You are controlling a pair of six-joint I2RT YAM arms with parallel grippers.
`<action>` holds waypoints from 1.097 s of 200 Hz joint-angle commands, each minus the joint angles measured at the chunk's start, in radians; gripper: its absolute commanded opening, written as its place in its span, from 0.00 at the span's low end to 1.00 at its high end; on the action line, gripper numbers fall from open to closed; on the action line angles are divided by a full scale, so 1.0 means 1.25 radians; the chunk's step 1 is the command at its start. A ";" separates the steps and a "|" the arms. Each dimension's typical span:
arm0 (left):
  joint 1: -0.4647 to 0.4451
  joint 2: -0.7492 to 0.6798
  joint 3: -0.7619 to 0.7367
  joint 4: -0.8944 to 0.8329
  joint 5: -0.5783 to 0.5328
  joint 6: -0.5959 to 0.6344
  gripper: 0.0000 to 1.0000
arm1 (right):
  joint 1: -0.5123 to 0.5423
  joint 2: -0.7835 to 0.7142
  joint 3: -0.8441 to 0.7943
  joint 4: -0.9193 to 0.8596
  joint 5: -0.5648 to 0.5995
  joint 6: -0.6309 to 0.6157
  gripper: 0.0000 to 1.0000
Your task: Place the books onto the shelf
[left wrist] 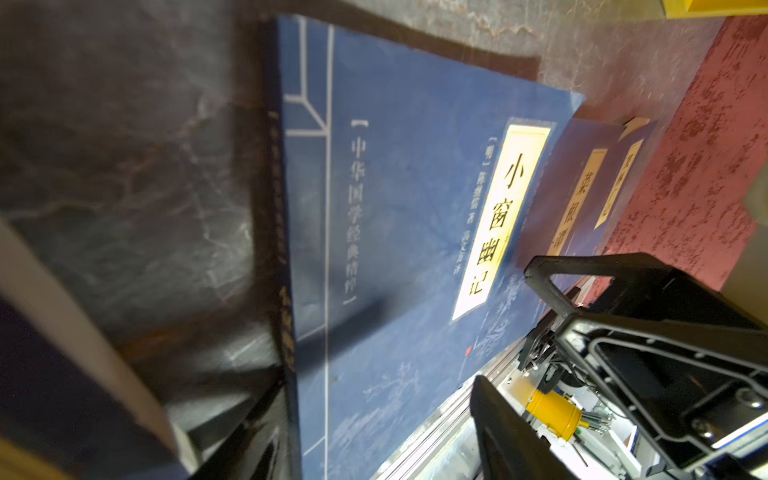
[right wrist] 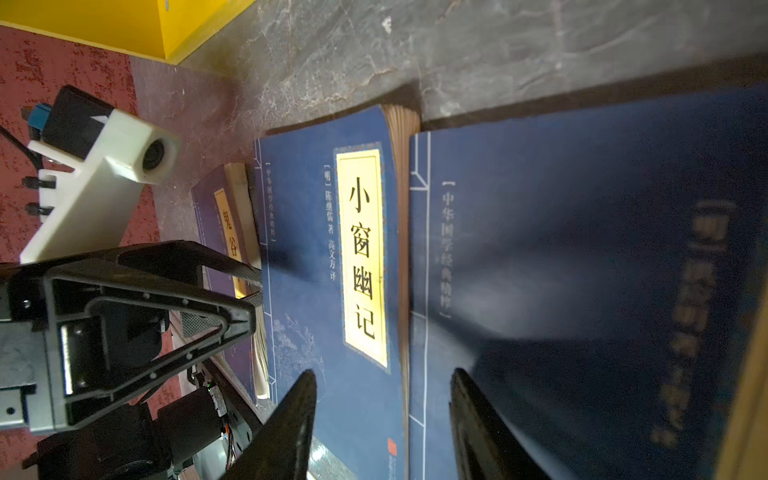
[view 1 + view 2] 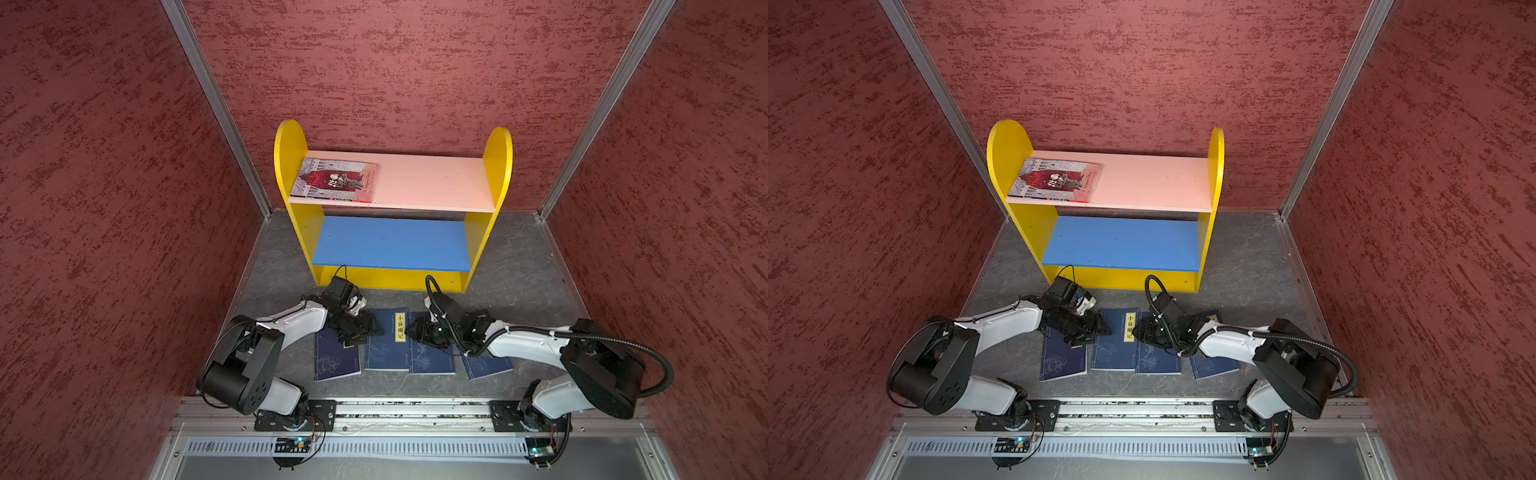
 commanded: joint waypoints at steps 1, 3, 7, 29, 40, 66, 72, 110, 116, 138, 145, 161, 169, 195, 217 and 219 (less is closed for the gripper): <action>-0.007 0.000 0.002 0.008 0.026 0.014 0.59 | -0.005 0.002 0.018 0.016 -0.006 0.007 0.53; -0.007 -0.001 0.004 0.008 0.027 0.015 0.58 | -0.006 0.003 0.018 0.017 -0.006 0.007 0.53; -0.006 -0.002 0.005 0.008 0.031 0.013 0.55 | -0.007 0.004 0.018 0.018 -0.006 0.007 0.53; -0.008 -0.011 0.015 0.022 0.068 0.007 0.39 | -0.010 0.011 0.018 0.023 -0.011 0.008 0.53; -0.009 -0.014 0.021 0.028 0.086 0.005 0.32 | -0.010 0.015 0.018 0.031 -0.017 0.010 0.53; -0.022 -0.016 0.041 0.018 0.098 0.036 0.25 | -0.012 0.031 0.017 0.042 -0.031 0.012 0.53; -0.023 -0.018 0.040 0.021 0.100 0.036 0.26 | -0.013 0.036 0.018 0.044 -0.034 0.012 0.54; -0.036 -0.019 0.039 0.038 0.123 0.044 0.27 | -0.016 0.055 0.022 0.052 -0.041 0.012 0.53; -0.040 -0.015 0.041 0.037 0.125 0.052 0.28 | -0.016 0.057 0.024 0.051 -0.042 0.012 0.53; -0.050 0.013 0.040 0.040 0.131 0.068 0.34 | -0.017 0.060 0.026 0.047 -0.042 0.012 0.53; -0.052 0.024 0.041 0.041 0.133 0.069 0.34 | -0.017 0.061 0.028 0.047 -0.043 0.011 0.53; -0.056 0.041 0.048 0.044 0.132 0.071 0.32 | -0.018 0.059 0.029 0.045 -0.043 0.013 0.53; -0.060 0.044 0.055 0.045 0.131 0.072 0.32 | -0.018 0.057 0.029 0.044 -0.043 0.013 0.53; -0.070 0.052 0.074 0.026 0.125 0.085 0.16 | -0.018 0.046 0.030 0.036 -0.038 0.013 0.53; -0.069 0.035 0.089 -0.011 0.118 0.106 0.05 | -0.018 0.027 0.031 0.030 -0.027 0.009 0.54; -0.069 0.031 0.091 -0.014 0.117 0.107 0.05 | -0.018 0.024 0.032 0.029 -0.025 0.009 0.54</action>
